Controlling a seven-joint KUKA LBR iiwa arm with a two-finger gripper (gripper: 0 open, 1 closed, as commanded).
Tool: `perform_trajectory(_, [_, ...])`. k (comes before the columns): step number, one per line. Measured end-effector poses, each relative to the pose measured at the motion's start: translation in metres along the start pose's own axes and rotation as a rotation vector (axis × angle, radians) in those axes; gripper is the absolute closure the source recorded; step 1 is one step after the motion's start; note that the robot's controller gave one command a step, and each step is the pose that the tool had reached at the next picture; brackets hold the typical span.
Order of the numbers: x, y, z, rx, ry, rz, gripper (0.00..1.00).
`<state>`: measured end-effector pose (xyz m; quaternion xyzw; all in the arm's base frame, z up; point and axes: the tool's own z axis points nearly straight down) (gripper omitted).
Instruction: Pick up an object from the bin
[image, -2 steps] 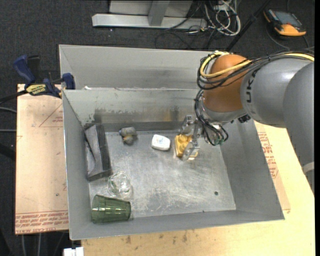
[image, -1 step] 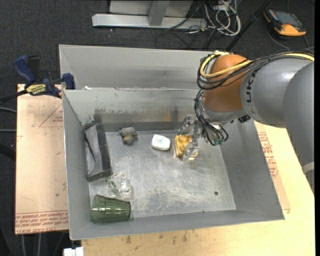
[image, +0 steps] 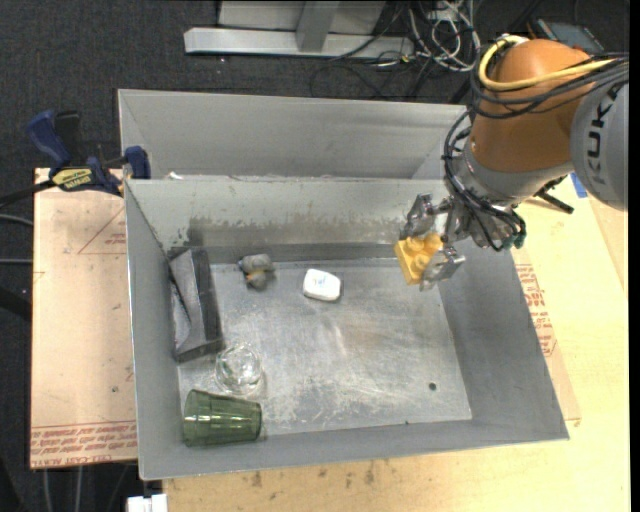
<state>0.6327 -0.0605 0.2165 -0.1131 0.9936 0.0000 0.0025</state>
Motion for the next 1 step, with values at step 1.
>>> perform_trajectory(1, [0.0002, 0.0002, 0.0004, -0.001, 0.001, 0.0, 1.0])
